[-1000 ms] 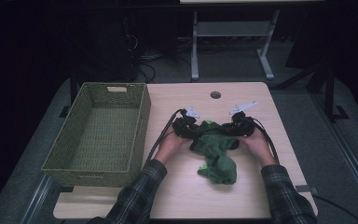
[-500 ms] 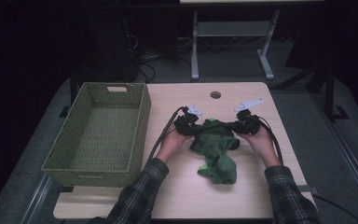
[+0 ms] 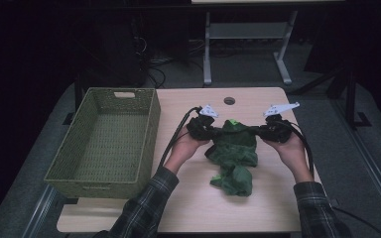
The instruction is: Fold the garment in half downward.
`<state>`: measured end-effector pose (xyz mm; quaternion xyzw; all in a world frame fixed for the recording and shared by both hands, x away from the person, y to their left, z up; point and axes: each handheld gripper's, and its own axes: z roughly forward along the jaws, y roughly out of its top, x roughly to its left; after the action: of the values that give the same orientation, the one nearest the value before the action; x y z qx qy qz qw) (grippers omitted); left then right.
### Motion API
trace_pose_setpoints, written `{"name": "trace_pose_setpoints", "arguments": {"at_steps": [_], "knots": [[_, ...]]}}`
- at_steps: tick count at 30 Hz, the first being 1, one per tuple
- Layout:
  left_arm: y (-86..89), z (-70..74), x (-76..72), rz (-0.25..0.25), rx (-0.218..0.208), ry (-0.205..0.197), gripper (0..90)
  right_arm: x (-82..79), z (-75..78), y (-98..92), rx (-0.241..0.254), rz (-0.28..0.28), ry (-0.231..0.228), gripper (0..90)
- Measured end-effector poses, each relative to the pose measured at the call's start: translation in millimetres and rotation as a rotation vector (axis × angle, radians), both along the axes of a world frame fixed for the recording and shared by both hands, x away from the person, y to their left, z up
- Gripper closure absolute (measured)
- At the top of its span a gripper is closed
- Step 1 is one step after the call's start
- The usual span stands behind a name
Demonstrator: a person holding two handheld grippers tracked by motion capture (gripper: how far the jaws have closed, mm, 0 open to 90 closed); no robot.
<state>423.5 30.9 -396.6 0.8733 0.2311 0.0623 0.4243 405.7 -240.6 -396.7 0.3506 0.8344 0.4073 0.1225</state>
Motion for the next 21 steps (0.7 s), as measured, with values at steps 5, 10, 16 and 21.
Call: {"name": "trace_pose_setpoints", "arguments": {"at_steps": [5,10,16,21], "knots": [[3.0,8.8,-9.4,-0.016,-0.027,0.006,86.7,-12.9,6.0,-2.1,0.014,0.014,-0.018,87.7],[4.7,17.7,-21.2,-0.036,-0.025,-0.008,86.7,-26.6,10.8,-2.1,0.019,0.033,-0.024,87.7],[7.9,27.5,-38.6,-0.073,-0.022,-0.039,86.7,-46.4,18.8,-2.6,0.019,0.062,-0.060,87.7],[9.0,33.0,-52.6,-0.107,-0.016,-0.056,86.7,-61.9,20.1,-2.5,0.014,0.074,-0.077,87.7]]}}
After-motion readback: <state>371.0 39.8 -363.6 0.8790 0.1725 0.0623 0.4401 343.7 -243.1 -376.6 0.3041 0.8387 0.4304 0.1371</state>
